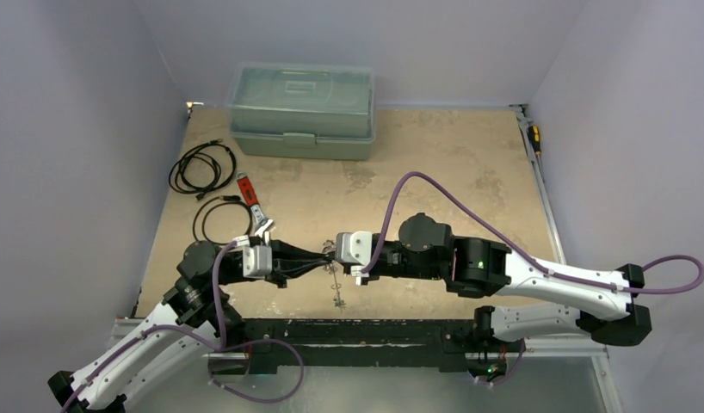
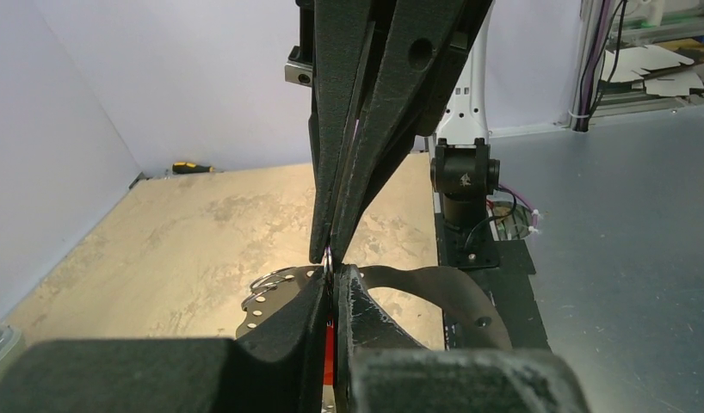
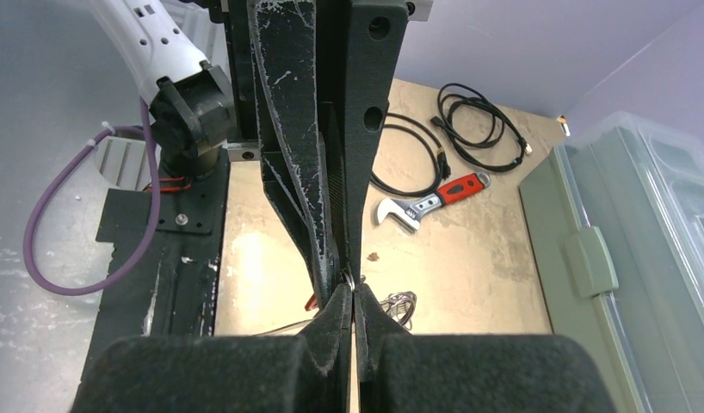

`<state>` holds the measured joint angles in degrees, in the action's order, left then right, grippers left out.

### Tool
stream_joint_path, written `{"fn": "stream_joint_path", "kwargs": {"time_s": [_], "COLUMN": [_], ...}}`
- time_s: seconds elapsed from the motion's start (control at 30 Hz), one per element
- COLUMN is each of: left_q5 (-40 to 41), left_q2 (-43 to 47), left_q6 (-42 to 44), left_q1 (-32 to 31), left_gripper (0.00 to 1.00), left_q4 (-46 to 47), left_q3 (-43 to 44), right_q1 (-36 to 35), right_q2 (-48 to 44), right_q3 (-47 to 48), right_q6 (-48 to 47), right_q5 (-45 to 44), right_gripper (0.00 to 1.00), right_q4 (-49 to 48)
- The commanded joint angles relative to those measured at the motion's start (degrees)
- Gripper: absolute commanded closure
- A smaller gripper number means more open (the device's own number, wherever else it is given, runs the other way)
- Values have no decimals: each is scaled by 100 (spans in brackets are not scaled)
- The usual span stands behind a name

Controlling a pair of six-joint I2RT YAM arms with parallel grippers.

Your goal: Put the keys on the keyring

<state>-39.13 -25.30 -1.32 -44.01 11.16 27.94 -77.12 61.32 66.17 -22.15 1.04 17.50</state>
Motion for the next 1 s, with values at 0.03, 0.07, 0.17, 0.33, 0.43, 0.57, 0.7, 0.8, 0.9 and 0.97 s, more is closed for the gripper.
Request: {"fn": "stream_joint_path", "kwargs": {"time_s": [0.03,0.07,0.17,0.33,0.43,0.57,0.7,0.8,0.9,0.97], "left_q5": [113,168,373,447,532,547,520,489,490,480], "left_q2": [25,51,86,30,25,16,-1,-10,-18,-17], "left_q6": [27,41,62,74,87,88,85,81,80,80], "left_q1": [11,12,13,15,14,10,9,15,12,14], "left_gripper": [100,100,100,100,100,100,100,100,100,100], "left_q4": [65,36,-67,-154,-219,-235,-253,-254,-248,-252], "left_q3": [126,132,173,229,259,264,273,274,277,272], "right_q1": [-22,-22,-22,-22,-22,-22,-22,-22,-22,-22], "right_q2": [-160,-175,-231,-181,-69,184,606,852,1011,1098], "right_q3": [115,98,52,282,540,1034,1688,2019,2233,2309], "right_q6": [-5,5,0,-18,-11,-67,-92,-121,-148,-158], "right_q5": [140,89,-78,-345,-516,-579,-530,-451,-410,-414], "right_gripper": [100,100,99,59,48,47,51,60,63,63], "right_q4": [-525,-521,-477,10,377,1001,1877,2211,2387,2446]}}
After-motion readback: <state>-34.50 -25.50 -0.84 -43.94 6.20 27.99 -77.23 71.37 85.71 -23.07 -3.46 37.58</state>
